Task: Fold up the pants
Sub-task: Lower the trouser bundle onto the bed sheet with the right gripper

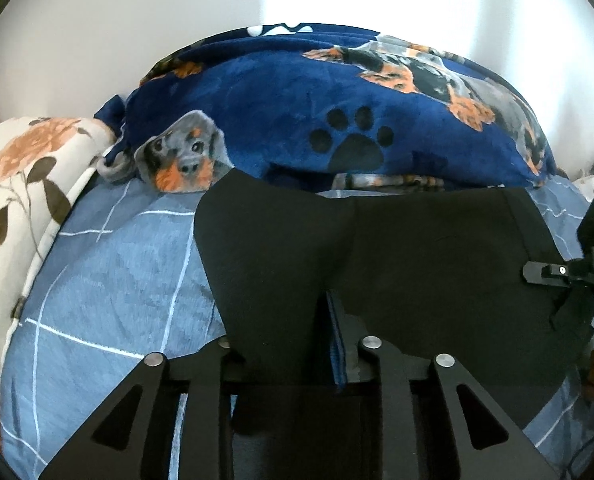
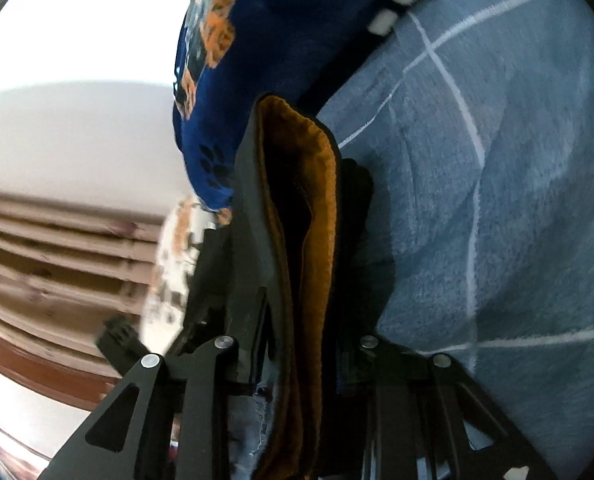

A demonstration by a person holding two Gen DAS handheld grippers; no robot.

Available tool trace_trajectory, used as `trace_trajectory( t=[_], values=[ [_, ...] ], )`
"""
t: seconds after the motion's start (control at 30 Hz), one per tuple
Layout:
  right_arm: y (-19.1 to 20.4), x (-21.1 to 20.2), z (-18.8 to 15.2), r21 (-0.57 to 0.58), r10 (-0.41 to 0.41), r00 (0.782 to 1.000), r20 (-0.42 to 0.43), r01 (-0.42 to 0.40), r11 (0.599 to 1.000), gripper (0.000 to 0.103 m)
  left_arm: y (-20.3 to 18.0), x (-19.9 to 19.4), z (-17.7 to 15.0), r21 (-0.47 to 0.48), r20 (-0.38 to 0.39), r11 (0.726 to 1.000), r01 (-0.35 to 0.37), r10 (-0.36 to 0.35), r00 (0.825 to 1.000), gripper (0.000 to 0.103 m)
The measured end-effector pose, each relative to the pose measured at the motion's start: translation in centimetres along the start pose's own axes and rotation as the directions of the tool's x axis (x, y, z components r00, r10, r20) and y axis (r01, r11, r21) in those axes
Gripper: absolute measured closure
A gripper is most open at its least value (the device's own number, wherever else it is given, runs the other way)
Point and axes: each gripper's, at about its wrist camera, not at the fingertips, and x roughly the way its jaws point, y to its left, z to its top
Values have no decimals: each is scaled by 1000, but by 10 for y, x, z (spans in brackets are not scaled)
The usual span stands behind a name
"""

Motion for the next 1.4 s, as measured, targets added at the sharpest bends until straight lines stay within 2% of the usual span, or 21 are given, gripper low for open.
trace_trajectory(
  t=[0.1,0.2,0.4,0.63,0.73,0.9,1.03,1.33,1.4],
  values=[
    [12,3,-3,-104,-100,995,25,102,989,78,4,5,-7,-11,9,1000,-29,29,1000,58],
    [22,4,-6,-189,-161,985,60,169,967,76,12,9,-11,-52,9,998,-27,27,1000,50],
    [26,5,-7,-219,-171,980,103,190,957,74,17,11,-14,-84,5,995,-44,45,999,37],
    [38,5,-19,-263,-224,958,180,267,927,66,19,11,-15,-108,7,992,-63,64,998,31],
    [49,9,-26,-312,-276,936,217,334,889,59,15,10,-15,-93,11,992,-83,84,996,31],
    [66,23,-36,-398,-362,895,259,441,804,43,14,10,-14,-87,11,992,-91,92,996,31],
    [72,30,-40,-432,-395,877,272,478,765,40,14,11,-14,-84,11,992,-98,99,995,30],
    [75,32,-43,-445,-422,856,300,517,732,36,13,11,-15,-77,14,990,-114,116,993,29],
    [76,34,-44,-444,-431,847,311,531,722,32,13,10,-15,-75,15,990,-121,123,992,28]
  ],
)
